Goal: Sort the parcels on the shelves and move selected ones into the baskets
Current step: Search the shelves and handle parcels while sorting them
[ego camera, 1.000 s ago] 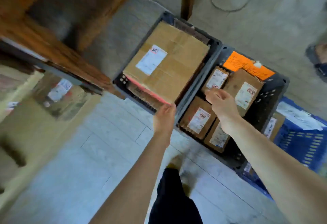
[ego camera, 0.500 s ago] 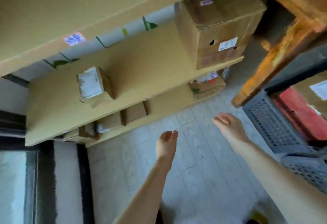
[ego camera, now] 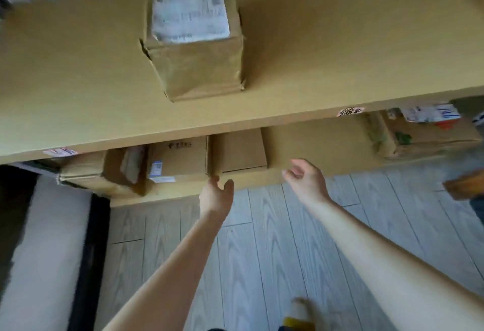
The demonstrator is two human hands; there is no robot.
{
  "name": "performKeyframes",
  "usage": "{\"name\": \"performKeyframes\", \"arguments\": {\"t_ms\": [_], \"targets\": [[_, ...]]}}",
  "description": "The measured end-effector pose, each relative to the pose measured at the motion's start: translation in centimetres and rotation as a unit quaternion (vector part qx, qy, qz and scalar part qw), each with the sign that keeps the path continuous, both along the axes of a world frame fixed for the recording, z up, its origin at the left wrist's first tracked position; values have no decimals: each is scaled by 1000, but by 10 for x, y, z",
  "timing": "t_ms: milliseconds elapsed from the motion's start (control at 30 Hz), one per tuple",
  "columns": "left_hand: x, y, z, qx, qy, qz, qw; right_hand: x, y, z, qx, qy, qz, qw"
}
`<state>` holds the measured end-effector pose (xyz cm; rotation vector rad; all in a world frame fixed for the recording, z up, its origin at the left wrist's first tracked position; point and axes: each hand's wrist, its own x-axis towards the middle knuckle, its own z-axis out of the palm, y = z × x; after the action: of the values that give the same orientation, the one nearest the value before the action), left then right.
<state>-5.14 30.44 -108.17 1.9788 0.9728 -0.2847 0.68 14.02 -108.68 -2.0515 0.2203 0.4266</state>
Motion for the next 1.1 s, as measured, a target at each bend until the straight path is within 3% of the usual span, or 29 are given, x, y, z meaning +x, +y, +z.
{"name": "performKeyframes", "arguments": {"t_ms": [200, 400, 533, 633, 667, 733, 800, 900, 1000, 1100], "targets": [[46, 18, -119, 47, -55, 8, 997, 49, 61, -120, -48, -90, 49, 994], [68, 20, -156, 115, -98, 29, 988, 65, 82, -166, -15, -134, 16, 991], [72, 25, -148, 28, -147, 93, 984, 67, 72, -161, 39, -98, -26, 994], [73, 14, -126, -142, -249, 201, 937, 71, 66, -138, 52, -28, -22, 998], [74, 9, -120, -159, -274, 210, 925, 72, 66, -129, 57, -3, -22, 998], [72, -1, -108, -132, -320, 163, 924, 75, 69, -106, 107, 43, -4, 993], [68, -10, -101, -137, -363, 55, 920, 80, 73, -91, 170, 54, 17, 984], [59, -13, -96, -234, -357, -62, 902, 81, 66, -85, 201, 14, -41, 979], [61, 2, -104, -173, -332, 25, 927, 79, 48, -92, 208, 16, -109, 972], [64, 15, -116, -140, -221, 95, 960, 74, 37, -102, 204, 49, -124, 970]]}}
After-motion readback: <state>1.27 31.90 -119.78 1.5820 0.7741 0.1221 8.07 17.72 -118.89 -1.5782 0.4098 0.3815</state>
